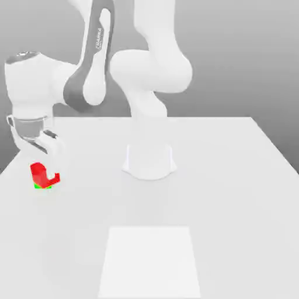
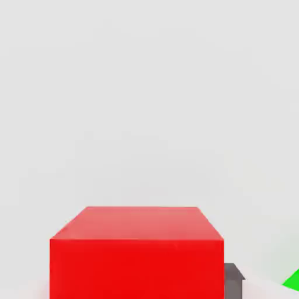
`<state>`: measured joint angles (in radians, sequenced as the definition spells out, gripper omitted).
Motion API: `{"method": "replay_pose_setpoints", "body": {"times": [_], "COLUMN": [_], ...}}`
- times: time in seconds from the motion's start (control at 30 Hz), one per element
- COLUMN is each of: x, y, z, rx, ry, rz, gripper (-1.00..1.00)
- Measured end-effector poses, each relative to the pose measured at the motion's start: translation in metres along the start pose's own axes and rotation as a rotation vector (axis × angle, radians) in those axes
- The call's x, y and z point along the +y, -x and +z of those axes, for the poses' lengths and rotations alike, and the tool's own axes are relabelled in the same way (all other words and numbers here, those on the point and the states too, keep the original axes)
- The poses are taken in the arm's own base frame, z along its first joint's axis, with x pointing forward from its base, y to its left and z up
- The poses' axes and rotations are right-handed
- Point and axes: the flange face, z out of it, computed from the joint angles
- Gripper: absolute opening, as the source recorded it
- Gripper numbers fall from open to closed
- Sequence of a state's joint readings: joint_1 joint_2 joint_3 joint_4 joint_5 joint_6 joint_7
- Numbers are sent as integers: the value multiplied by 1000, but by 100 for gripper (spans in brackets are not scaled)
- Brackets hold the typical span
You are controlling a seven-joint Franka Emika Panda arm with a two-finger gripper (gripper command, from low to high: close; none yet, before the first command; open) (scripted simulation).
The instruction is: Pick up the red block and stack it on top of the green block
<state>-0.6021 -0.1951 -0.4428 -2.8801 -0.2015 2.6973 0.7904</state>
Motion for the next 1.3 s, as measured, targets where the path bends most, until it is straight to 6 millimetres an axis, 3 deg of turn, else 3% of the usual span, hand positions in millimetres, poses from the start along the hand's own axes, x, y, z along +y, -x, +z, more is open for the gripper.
{"method": "replay_pose_setpoints", "body": {"times": [0.2,0.27,1.3], "x": [80,94,94], "y": [-39,-44,-45], "z": [-6,-6,47], "rx": [-3,-4,-20], "ry": [-1,-5,-24], "rz": [217,255,267], "gripper": [-100,-100,-100]}}
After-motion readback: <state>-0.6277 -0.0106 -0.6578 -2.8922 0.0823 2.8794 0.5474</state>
